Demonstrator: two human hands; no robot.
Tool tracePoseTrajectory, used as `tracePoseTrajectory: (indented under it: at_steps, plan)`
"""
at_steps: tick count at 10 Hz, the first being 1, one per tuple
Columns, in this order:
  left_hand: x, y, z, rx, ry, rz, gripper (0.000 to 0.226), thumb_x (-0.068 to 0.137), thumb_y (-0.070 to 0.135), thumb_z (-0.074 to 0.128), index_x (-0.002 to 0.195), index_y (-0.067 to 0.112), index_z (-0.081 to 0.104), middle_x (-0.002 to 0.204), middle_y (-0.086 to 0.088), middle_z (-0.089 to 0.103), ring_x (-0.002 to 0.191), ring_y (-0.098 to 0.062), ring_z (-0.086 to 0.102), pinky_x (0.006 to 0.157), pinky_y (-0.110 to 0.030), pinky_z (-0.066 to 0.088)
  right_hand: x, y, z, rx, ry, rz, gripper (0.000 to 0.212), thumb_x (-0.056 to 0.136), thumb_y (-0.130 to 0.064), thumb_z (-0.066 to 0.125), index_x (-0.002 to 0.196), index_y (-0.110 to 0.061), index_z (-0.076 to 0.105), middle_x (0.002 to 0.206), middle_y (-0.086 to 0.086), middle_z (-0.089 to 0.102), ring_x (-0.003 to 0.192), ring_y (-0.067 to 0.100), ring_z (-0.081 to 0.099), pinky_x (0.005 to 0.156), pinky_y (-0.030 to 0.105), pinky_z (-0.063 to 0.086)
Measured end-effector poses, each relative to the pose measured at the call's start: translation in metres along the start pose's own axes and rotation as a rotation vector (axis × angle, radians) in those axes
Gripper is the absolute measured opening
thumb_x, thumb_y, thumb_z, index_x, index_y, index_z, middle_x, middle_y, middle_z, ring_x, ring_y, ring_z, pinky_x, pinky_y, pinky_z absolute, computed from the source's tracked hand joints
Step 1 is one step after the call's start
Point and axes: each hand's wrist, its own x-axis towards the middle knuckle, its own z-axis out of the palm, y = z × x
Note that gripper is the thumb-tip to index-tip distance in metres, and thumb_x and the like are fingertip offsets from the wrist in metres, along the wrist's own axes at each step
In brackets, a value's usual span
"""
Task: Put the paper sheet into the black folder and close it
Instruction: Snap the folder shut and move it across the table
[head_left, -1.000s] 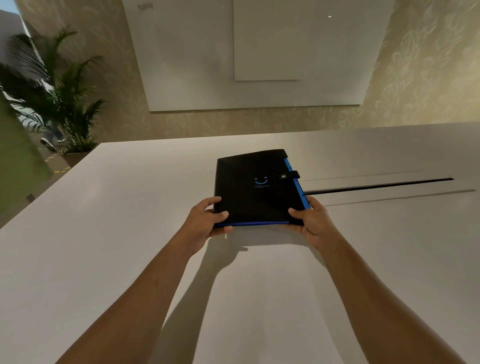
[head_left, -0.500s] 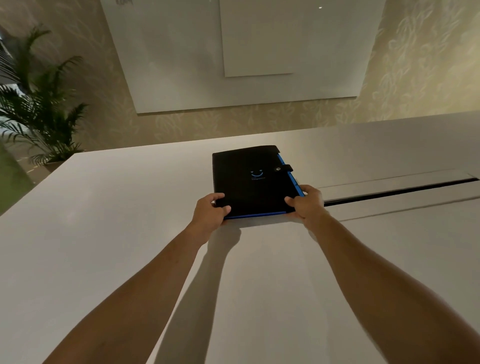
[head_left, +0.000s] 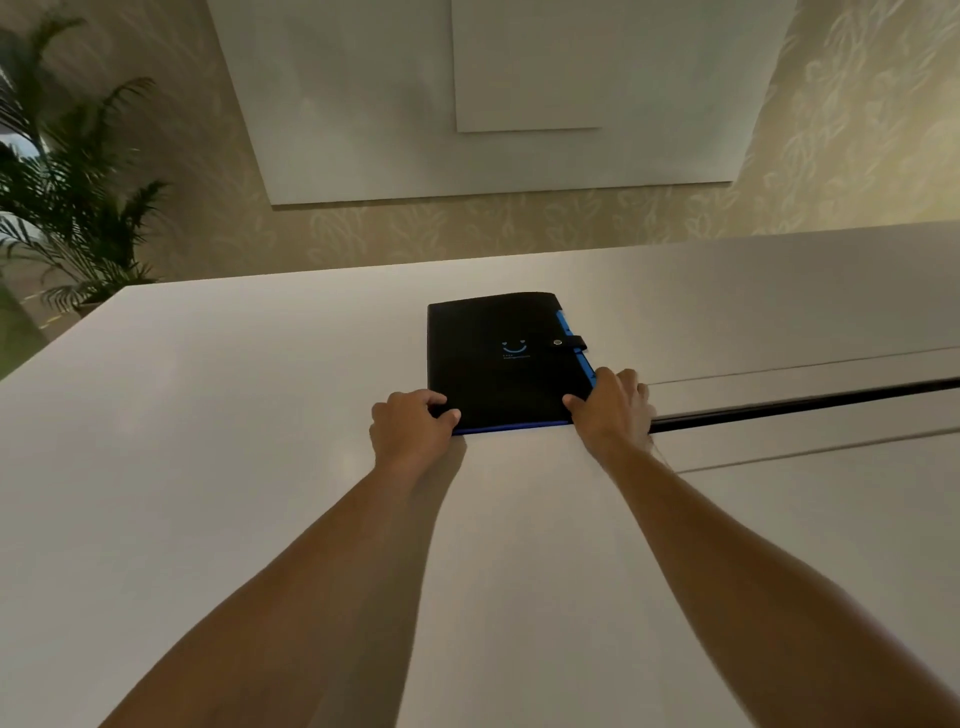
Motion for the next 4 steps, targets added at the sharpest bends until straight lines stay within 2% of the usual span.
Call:
tracePoseTrajectory:
  at_steps: [1, 2, 4]
  plan:
    - [-0.008, -0.007, 0.001, 0.032, 0.002, 0.06, 0.042, 0.091, 0.051, 0.054, 0.124, 0.028, 0.064, 0.124, -0.003, 0.064, 0.115, -0.026, 0.055, 0.092, -0.04, 0.048, -0.012, 0.005, 0.003, -0.106, 0.099, -0.053, 0.045, 0.095, -0.047, 0.053, 0.12, -0.01, 0.056, 0.119, 0.013, 0.054, 0.11, 0.028, 0.05, 0.094, 0.043, 0.044]
    - [-0.021, -0.008, -0.001, 0.105, -0.036, 0.121, 0.05, 0.094, 0.053, 0.044, 0.135, 0.026, 0.053, 0.135, 0.0, 0.057, 0.125, -0.025, 0.048, 0.101, -0.041, 0.04, -0.024, 0.008, -0.001, -0.05, 0.16, -0.093, 0.04, 0.1, -0.043, 0.044, 0.121, -0.011, 0.056, 0.118, 0.01, 0.057, 0.107, 0.026, 0.052, 0.09, 0.04, 0.045]
    - [-0.054, -0.008, -0.016, -0.016, 0.02, 0.132, 0.044, 0.094, 0.046, 0.049, 0.128, 0.02, 0.057, 0.132, -0.001, 0.059, 0.121, -0.02, 0.052, 0.102, -0.036, 0.042, -0.069, 0.002, -0.016, -0.066, 0.189, -0.211, 0.032, 0.101, -0.035, 0.041, 0.121, -0.014, 0.055, 0.116, 0.006, 0.06, 0.104, 0.021, 0.057, 0.085, 0.035, 0.049]
